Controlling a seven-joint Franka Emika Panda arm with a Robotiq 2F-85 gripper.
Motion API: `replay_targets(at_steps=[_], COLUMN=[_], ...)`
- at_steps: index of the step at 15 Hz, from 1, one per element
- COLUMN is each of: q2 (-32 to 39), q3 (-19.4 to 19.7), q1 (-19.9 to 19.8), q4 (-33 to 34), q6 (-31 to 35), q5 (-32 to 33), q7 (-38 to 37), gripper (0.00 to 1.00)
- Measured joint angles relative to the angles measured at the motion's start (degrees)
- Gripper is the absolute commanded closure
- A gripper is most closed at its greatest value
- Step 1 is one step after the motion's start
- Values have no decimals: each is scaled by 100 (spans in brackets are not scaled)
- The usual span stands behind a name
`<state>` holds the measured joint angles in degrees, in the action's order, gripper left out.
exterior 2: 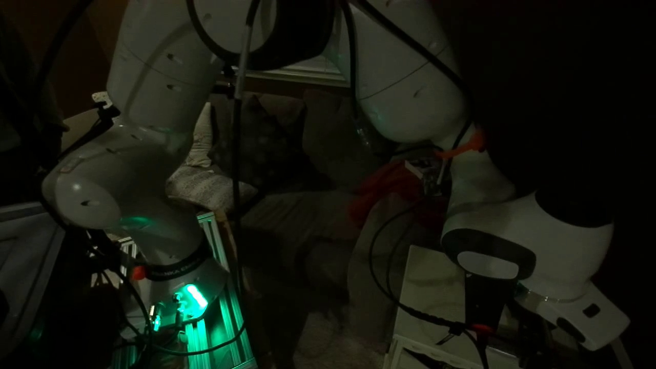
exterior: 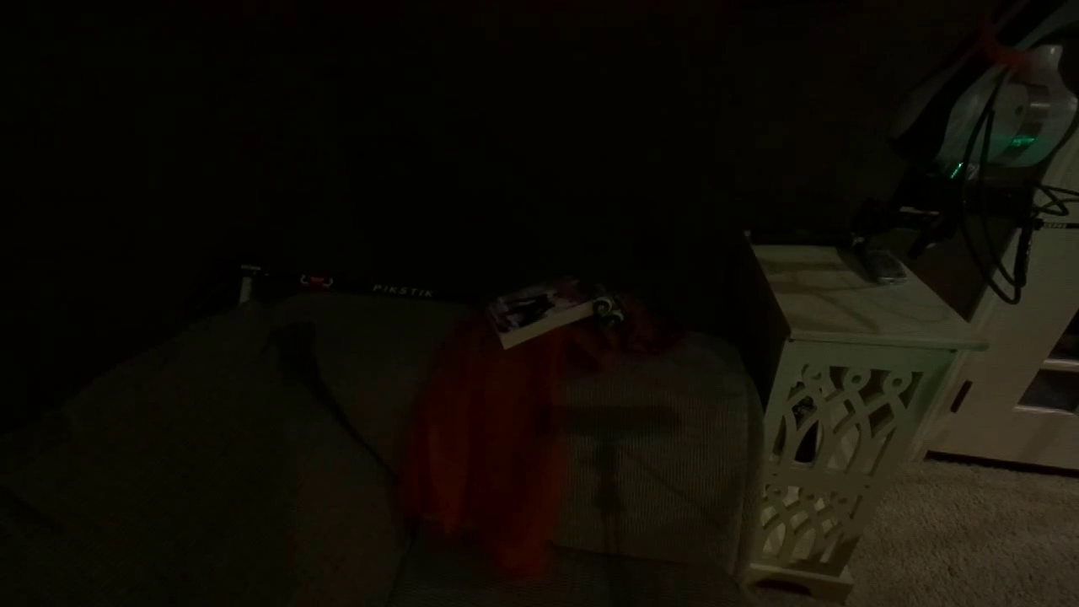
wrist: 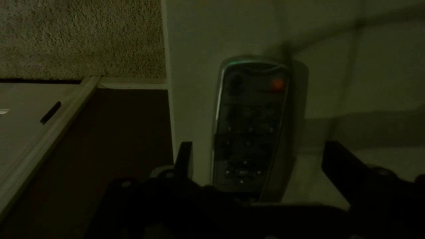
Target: Move the remote to the front of the table
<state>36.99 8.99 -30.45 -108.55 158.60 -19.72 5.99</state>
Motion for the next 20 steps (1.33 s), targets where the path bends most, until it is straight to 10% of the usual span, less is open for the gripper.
replay_targets(at_steps=[2,3,10,20], q2=[88,136,329,62], q3=[-4,-4,-5,776], q1=[20,31,45,351], q4=[15,35,277,372], q6=[29,56,136,-751], q5=[0,0,0,591], q7=[-34,-58,-239,-607], gripper=[0,25,69,70])
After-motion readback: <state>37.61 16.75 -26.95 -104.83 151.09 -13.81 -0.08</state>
